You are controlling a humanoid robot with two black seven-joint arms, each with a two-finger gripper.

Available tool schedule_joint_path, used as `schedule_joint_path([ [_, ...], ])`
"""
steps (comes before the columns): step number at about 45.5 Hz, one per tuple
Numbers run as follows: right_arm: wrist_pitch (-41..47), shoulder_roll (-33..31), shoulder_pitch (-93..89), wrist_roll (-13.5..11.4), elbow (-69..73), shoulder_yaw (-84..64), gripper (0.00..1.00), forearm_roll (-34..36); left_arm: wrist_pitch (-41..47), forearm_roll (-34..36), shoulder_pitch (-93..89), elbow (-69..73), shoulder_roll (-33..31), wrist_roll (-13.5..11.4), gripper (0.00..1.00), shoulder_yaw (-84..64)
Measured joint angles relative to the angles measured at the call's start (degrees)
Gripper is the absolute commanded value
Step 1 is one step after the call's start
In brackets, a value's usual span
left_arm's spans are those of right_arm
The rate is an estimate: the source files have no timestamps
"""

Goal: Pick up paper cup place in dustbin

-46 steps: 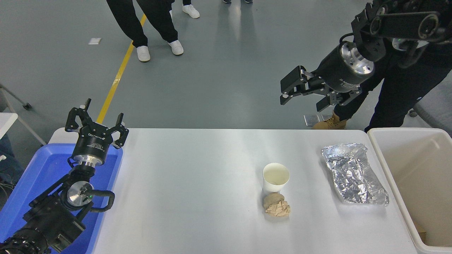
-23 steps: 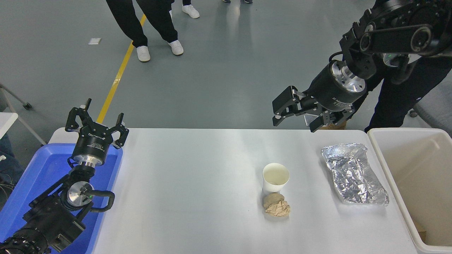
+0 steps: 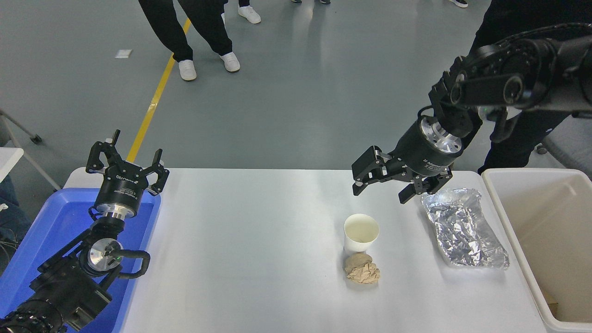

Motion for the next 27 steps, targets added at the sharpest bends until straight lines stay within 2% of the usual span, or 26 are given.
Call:
schedule_joint_path([
  [27,-10.50,3.34,-19.38,-0.08,-14.60,-2.40,1.00,0.11,0.00,-0.01,0.01,-0.01,0.01,0.03,0.98,-0.02],
])
